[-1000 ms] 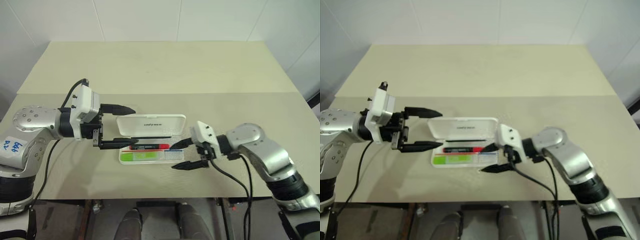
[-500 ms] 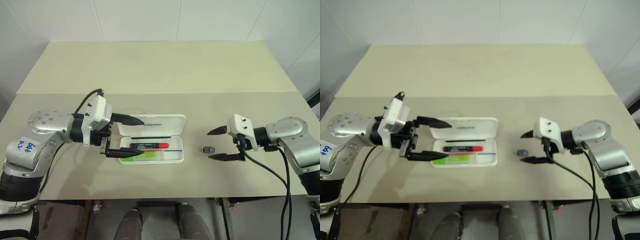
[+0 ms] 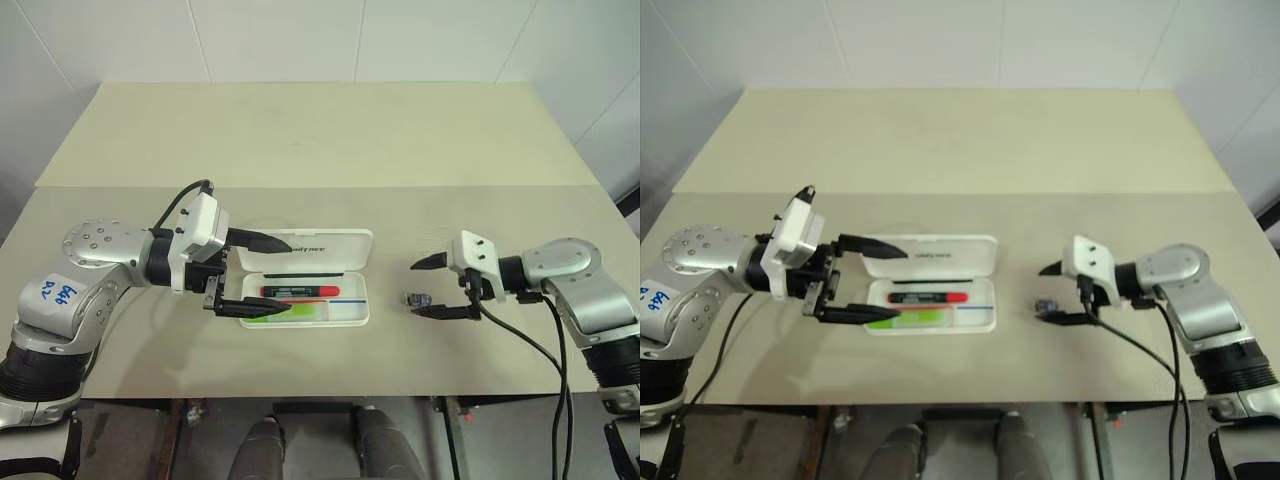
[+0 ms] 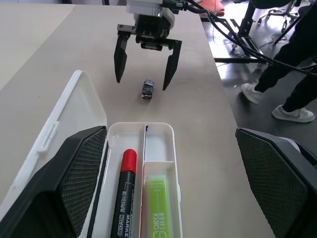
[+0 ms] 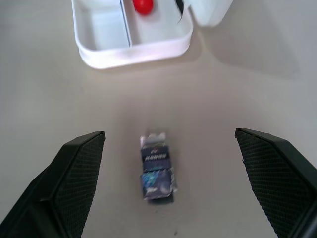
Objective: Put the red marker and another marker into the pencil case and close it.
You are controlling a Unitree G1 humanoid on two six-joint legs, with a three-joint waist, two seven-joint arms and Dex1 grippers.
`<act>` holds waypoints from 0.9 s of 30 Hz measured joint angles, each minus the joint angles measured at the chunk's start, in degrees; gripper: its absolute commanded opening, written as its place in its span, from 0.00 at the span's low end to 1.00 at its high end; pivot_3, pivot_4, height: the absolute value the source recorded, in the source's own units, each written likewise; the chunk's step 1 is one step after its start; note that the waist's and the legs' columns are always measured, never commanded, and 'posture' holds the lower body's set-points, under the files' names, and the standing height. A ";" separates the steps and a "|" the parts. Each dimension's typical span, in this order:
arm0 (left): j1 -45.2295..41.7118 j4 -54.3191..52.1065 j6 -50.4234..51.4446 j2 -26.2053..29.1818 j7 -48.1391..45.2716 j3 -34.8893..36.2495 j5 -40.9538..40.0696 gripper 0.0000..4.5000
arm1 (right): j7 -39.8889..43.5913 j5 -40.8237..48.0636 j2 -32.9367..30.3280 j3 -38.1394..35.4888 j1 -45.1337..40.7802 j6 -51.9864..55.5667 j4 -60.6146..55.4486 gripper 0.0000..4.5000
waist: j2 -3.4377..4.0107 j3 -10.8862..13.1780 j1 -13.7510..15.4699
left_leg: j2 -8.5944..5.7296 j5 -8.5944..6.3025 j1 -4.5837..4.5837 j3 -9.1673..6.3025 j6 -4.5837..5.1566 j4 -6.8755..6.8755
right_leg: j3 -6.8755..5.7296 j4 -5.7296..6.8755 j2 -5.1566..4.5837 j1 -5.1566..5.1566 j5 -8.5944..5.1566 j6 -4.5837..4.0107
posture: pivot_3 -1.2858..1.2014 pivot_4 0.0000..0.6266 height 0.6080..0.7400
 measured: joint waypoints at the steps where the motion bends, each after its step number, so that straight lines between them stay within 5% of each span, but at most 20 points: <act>1: -0.02 0.00 0.03 0.00 0.08 0.00 0.00 1.00 | 0.00 -0.19 -0.01 0.00 0.22 0.00 0.16 0.99 | 0.00 0.00 -0.05 | 0.00 0.00 0.00 -0.01 0.00 0.00 | 0.00 0.01 0.00 0.00 0.00 0.00 | 0.52 0.24 1.00; 12: -0.38 -0.04 0.58 -0.48 0.43 0.00 0.00 1.00 | -1.37 -2.22 0.49 0.00 0.95 -2.28 4.91 0.99 | 0.00 0.00 -0.02 | 0.00 0.00 0.01 0.00 0.00 0.02 | 0.00 0.03 0.00 0.01 0.00 0.00 | 0.52 0.24 1.00; 15: -0.83 -0.04 0.68 -0.50 0.54 0.00 -0.01 1.00 | -1.78 -2.20 0.91 -0.13 0.94 -2.60 5.65 0.87 | 0.00 0.00 -0.04 | 0.00 0.00 0.03 -0.01 0.00 0.04 | 0.00 0.04 0.00 0.03 0.01 0.01 | 0.52 0.24 1.00; 25: -1.30 -0.12 1.37 -0.51 1.13 0.01 -0.02 1.00 | -1.89 -1.25 2.41 -0.18 1.91 -1.35 3.80 0.08 | 0.00 0.00 -0.18 | 0.00 0.01 0.10 0.00 -0.01 0.08 | 0.02 0.12 0.02 0.08 0.02 0.02 | 0.52 0.24 1.00; 27: -1.30 -0.17 1.40 -0.53 1.15 0.02 -0.02 1.00 | -1.89 -0.85 2.41 -0.22 2.14 -0.76 3.42 0.08 | 0.00 0.00 -0.16 | 0.00 0.01 0.10 -0.01 -0.01 0.08 | 0.02 0.12 0.03 0.08 0.02 0.01 | 0.52 0.24 1.00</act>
